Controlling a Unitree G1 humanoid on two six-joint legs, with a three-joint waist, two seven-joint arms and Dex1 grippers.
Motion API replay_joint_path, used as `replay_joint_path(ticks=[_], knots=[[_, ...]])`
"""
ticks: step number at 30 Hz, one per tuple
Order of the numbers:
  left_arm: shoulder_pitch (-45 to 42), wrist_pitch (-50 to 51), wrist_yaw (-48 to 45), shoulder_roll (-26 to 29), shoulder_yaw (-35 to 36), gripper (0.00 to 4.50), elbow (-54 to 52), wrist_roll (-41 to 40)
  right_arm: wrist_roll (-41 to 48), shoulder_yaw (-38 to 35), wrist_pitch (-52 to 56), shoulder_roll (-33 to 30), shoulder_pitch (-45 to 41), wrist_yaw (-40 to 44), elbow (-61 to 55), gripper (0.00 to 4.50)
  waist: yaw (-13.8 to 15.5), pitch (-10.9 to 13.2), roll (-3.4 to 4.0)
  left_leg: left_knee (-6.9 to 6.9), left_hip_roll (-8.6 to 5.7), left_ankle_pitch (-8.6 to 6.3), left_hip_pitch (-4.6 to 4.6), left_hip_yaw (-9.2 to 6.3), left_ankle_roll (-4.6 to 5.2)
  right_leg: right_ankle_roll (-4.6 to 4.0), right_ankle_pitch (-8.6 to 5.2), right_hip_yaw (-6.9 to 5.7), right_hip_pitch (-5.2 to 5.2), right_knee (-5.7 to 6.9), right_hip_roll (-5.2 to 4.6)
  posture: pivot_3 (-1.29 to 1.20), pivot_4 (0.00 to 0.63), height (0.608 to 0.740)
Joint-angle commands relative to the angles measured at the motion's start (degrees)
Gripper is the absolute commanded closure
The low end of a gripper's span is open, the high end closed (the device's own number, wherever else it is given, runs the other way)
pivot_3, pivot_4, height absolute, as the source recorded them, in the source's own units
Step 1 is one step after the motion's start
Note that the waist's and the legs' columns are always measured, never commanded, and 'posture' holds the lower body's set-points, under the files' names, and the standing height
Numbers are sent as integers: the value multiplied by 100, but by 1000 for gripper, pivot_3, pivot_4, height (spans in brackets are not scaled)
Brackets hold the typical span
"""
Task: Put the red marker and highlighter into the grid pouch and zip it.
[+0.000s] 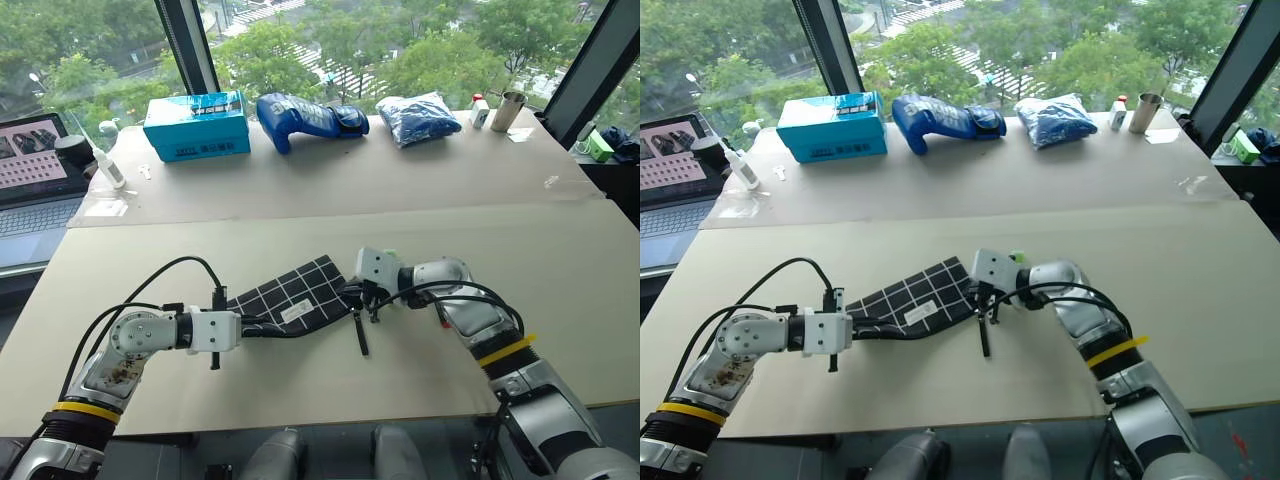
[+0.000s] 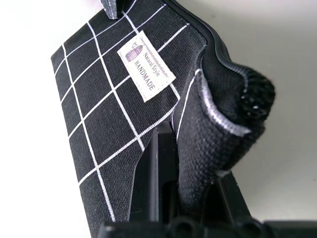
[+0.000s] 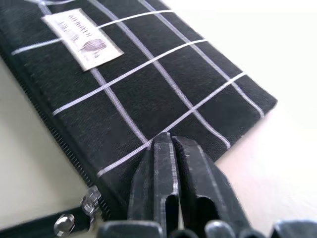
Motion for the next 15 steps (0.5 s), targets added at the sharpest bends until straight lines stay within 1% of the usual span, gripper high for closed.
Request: replay_joint_path(ticks=[1,2,4,5,6,7,8,11,15], knots=[[20,146,71,22,105,4500,-144,-164,132,-503,88,-51,-322,-340,237,2645,-4,1,1,0,0,2,-3,0,-4,0,0,0,-4,1,0,0,150,739],[35,166,84,24,112,4500,-156,-179,162,-543,104,-76,-335,-327,233,2288,-4,1,0,0,0,14,-5,0,-24,0,0,0,-6,1,1,0,150,739],[67,193,158,3,148,4500,-163,-202,367,-795,251,-88,-370,-363,154,1654,-5,1,0,0,0,16,-8,0,-28,0,0,0,-9,-1,1,0,150,739],[96,270,229,-44,217,4500,-221,-308,530,-1053,436,-125,-433,-441,141,1238,-5,1,0,0,1,16,-10,0,-29,0,0,-1,-10,-3,1,0,150,739],[116,329,282,-75,263,4500,-266,-388,640,-1229,570,-153,-479,-497,136,1012,-7,1,0,0,2,16,-12,0,-30,0,0,-1,-11,-3,1,0,150,739],[132,389,325,-106,304,4500,-313,-462,774,-1405,803,-190,-545,-540,150,598,-6,1,0,0,2,15,-16,1,-30,0,0,-1,-15,-5,1,0,150,739],[167,481,394,-159,367,4500,-382,-556,1028,-1627,1132,-317,-554,-423,24,279,-8,1,0,0,1,15,-22,1,-30,0,0,-1,-19,-6,1,0,150,739],[225,645,583,-284,504,4500,-489,-701,1588,-2079,1875,-595,-538,-225,-319,279,0,1,0,5,1,16,-51,1,-32,2,2,0,-43,-10,0,0,150,739],[217,898,873,-578,702,4500,-585,-982,1994,-2183,2460,-1059,-79,96,-1149,279,-3,1,0,12,6,19,-91,1,-37,0,4,-3,-85,-1,0,0,150,739]])
